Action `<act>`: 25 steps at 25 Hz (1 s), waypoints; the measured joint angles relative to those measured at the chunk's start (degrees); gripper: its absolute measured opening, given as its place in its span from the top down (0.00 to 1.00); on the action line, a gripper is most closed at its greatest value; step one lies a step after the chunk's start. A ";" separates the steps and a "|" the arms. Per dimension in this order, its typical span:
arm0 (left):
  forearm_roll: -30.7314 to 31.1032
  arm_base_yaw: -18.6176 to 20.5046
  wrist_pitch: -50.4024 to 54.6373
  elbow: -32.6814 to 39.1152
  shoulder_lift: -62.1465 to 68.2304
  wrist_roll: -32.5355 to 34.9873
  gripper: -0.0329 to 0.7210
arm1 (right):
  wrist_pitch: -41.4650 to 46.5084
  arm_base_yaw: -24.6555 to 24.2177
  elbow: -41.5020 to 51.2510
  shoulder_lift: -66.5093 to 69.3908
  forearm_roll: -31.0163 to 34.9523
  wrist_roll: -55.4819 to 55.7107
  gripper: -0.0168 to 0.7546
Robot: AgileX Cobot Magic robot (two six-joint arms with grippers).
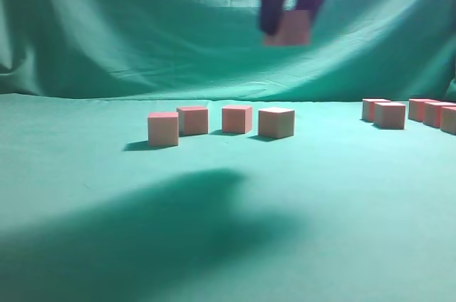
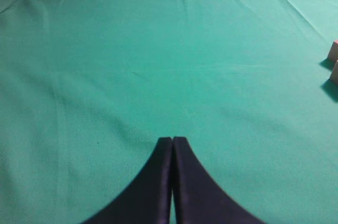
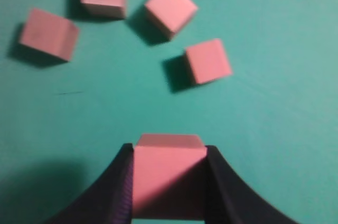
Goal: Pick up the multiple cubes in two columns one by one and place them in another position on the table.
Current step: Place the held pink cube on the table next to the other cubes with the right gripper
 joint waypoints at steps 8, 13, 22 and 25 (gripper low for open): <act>0.00 0.00 0.00 0.00 0.00 0.00 0.96 | -8.06 5.49 0.00 6.20 0.00 -6.54 0.64; 0.00 0.00 0.00 0.00 0.00 0.00 0.96 | -10.50 5.53 0.00 10.25 0.25 -7.87 0.64; 0.00 0.00 0.00 0.00 0.00 0.00 0.96 | -13.91 5.53 -2.03 15.78 5.26 -7.97 0.64; 0.00 0.00 0.00 0.00 0.00 0.00 0.96 | -12.96 5.62 -4.78 17.90 5.75 -7.97 0.64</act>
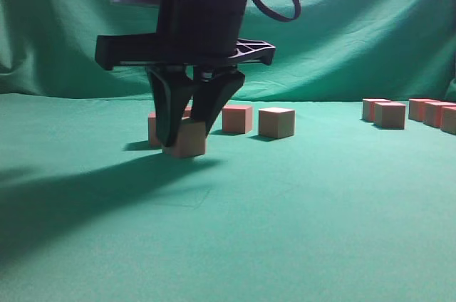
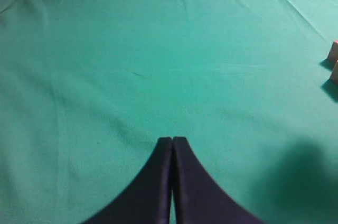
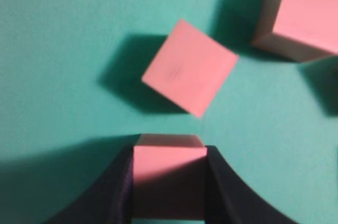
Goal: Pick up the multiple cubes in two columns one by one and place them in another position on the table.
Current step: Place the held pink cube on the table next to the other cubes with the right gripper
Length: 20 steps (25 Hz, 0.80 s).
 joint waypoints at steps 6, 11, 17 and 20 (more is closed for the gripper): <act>0.00 0.00 0.00 0.00 0.00 0.00 0.96 | 1.49 0.00 -3.48 2.03 0.62 0.00 0.64; 0.00 0.00 0.00 0.00 0.00 0.00 0.96 | 1.81 0.00 -3.86 2.27 0.63 -1.23 0.64; 0.00 0.00 0.00 0.00 0.00 0.00 0.96 | 1.81 0.13 -3.86 2.27 -1.26 -1.44 0.64; 0.00 0.00 0.00 0.00 0.00 0.00 0.96 | 1.81 0.13 -3.90 2.27 -1.62 -1.44 0.64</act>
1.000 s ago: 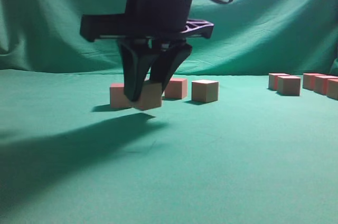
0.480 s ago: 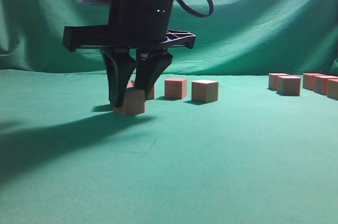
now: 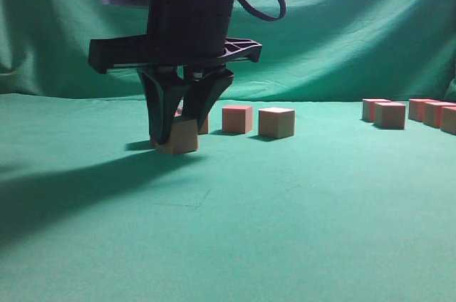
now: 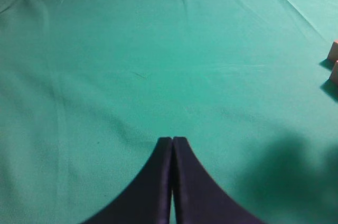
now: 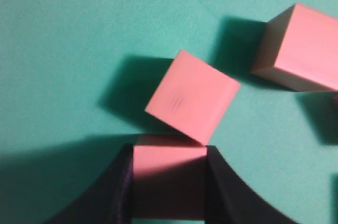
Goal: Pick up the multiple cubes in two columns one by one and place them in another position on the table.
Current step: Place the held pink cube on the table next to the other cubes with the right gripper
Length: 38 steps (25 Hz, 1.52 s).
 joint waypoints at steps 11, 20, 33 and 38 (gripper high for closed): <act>0.00 0.00 0.00 0.00 0.00 0.00 0.96 | 0.28 0.00 -0.09 0.04 -1.13 -0.60 0.64; 0.00 0.00 0.00 0.00 0.00 0.00 0.96 | 0.33 0.00 -0.09 0.04 -1.47 -1.33 0.64; 0.00 0.00 0.00 0.00 0.00 0.00 0.96 | 1.61 0.00 -0.09 0.42 -1.61 -1.53 0.25; 0.00 0.00 0.00 0.00 0.00 0.00 0.96 | 5.70 0.00 -0.66 0.20 -1.50 -1.53 0.25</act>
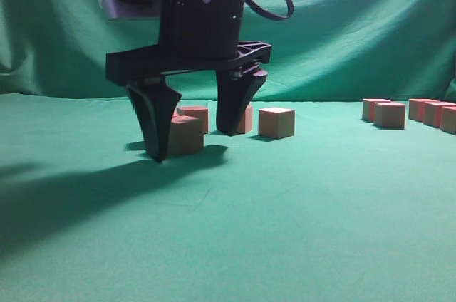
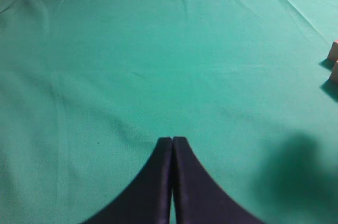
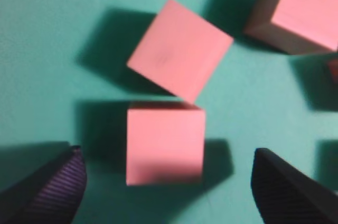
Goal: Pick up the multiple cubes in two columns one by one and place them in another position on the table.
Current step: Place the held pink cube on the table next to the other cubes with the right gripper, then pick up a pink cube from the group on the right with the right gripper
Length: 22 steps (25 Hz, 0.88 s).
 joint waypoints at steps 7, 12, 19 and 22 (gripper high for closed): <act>0.00 0.00 0.00 0.00 0.00 0.00 0.96 | 14.15 0.00 -9.81 -2.29 0.00 0.00 0.25; 0.00 0.00 0.00 0.00 0.00 0.00 0.96 | 21.43 0.00 -15.14 -5.53 0.10 -2.60 0.25; 0.00 0.00 0.00 0.00 0.00 0.00 0.96 | 25.78 0.00 -15.22 -12.36 -5.82 -3.96 0.31; 0.00 0.00 0.00 0.00 0.00 0.00 0.96 | 25.95 -1.04 -13.89 -16.71 -11.30 -1.64 0.31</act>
